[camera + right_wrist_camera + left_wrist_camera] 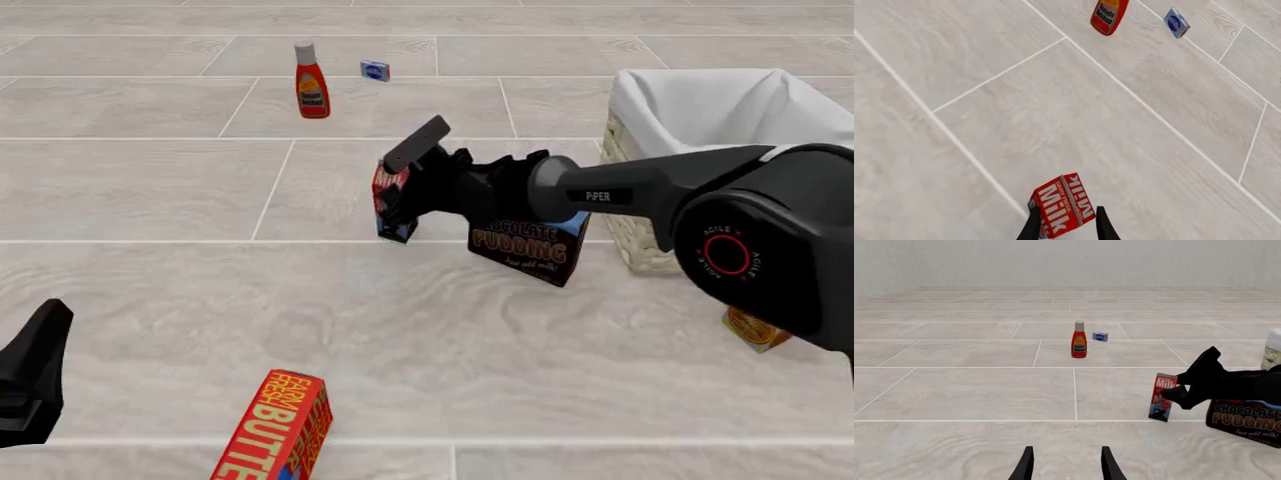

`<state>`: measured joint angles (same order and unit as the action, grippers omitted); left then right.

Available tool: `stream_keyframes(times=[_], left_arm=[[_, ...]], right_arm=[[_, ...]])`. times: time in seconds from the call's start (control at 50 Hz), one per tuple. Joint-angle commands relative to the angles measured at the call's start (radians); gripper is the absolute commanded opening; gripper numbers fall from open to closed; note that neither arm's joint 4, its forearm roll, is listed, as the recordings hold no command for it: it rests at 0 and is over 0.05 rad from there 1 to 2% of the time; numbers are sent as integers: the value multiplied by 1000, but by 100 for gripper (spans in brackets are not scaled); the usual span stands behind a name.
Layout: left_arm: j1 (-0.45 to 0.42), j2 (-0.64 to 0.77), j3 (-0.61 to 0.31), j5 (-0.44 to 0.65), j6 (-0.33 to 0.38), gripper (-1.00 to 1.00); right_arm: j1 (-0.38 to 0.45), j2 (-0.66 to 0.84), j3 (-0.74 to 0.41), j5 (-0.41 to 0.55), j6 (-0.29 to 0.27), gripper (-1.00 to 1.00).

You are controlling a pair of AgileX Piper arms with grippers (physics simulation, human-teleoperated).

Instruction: Pick the milk and place it in the basket.

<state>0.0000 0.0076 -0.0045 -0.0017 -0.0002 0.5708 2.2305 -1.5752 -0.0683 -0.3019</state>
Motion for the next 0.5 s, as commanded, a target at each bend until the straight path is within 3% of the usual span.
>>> stream_keyframes(times=[0.02, 0.5], left_arm=[[0, 0, 0, 0, 0, 100], [0, 0, 0, 0, 0, 100]], right_arm=[[4, -4, 16, -3, 20, -100], [4, -163, 99, 0, -11, -100]])
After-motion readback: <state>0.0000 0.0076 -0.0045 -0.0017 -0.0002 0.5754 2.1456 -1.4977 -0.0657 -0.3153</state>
